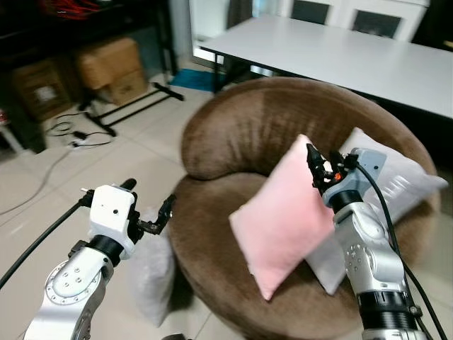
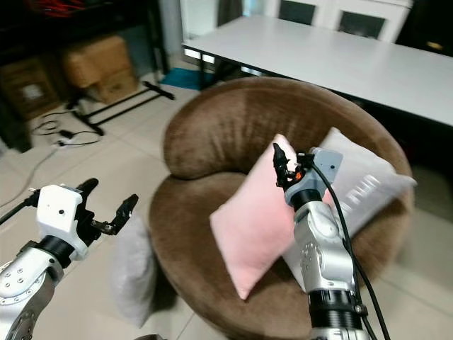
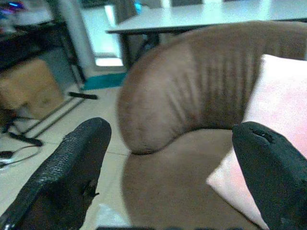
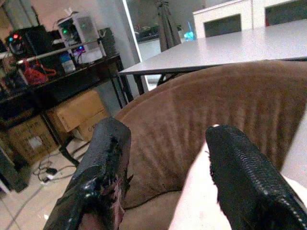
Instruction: Move the pillow to the sofa from floor
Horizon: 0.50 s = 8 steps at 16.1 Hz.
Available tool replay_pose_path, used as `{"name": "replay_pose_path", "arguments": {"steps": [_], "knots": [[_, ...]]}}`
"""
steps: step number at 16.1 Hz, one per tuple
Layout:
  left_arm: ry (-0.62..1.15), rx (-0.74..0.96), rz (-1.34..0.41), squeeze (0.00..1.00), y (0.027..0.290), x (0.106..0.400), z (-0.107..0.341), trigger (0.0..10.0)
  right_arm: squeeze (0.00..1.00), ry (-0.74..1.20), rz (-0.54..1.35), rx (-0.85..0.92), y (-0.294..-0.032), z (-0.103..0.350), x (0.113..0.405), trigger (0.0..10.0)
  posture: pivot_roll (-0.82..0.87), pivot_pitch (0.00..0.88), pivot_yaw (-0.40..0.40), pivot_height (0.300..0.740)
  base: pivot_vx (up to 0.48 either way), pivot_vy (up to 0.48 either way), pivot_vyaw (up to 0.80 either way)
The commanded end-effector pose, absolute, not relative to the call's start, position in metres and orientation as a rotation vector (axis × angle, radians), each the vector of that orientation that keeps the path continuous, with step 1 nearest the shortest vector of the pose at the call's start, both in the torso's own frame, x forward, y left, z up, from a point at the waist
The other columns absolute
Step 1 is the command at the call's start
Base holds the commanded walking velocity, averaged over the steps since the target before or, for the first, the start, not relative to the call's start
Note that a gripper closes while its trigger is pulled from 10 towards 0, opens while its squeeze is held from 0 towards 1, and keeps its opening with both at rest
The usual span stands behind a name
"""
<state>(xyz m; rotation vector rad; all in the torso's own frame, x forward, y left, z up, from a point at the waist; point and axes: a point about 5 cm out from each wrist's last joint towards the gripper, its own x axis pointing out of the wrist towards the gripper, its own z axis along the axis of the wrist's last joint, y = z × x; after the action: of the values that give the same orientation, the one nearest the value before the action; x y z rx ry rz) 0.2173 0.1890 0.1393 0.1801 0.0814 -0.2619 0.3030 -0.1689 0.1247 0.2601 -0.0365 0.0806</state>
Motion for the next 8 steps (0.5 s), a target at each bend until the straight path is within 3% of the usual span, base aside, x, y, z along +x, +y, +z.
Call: {"name": "replay_pose_path", "arguments": {"steps": [1, 6, 7, 8], "knots": [[0.075, 0.200, -0.242, 0.00, 0.189, 0.216, 0.140, 10.0, 0.00, -0.032, 0.095, 0.241, -0.160, 0.125, 0.300, 10.0, -0.01, 0.000, -0.026, 0.740, 0.000, 0.266, 0.00], [0.079, 0.221, -0.183, 0.00, 0.193, 0.218, 0.139, 10.0, 0.00, 0.000, 0.108, 0.181, -0.143, 0.134, 0.282, 10.0, -0.01, 0.000, -0.009, 0.740, 0.000, 0.272, 0.00], [0.073, 0.216, -0.176, 0.00, 0.193, 0.220, 0.140, 10.0, 0.49, -0.015, 0.108, 0.125, -0.141, 0.137, 0.282, 10.0, -0.01, 0.000, -0.011, 0.740, 0.000, 0.274, 0.00], [0.072, 0.215, -0.174, 0.00, 0.193, 0.220, 0.141, 10.0, 0.49, -0.020, 0.106, 0.101, -0.141, 0.137, 0.282, 10.0, -0.01, 0.000, -0.011, 0.740, 0.000, 0.274, 0.00]]}}
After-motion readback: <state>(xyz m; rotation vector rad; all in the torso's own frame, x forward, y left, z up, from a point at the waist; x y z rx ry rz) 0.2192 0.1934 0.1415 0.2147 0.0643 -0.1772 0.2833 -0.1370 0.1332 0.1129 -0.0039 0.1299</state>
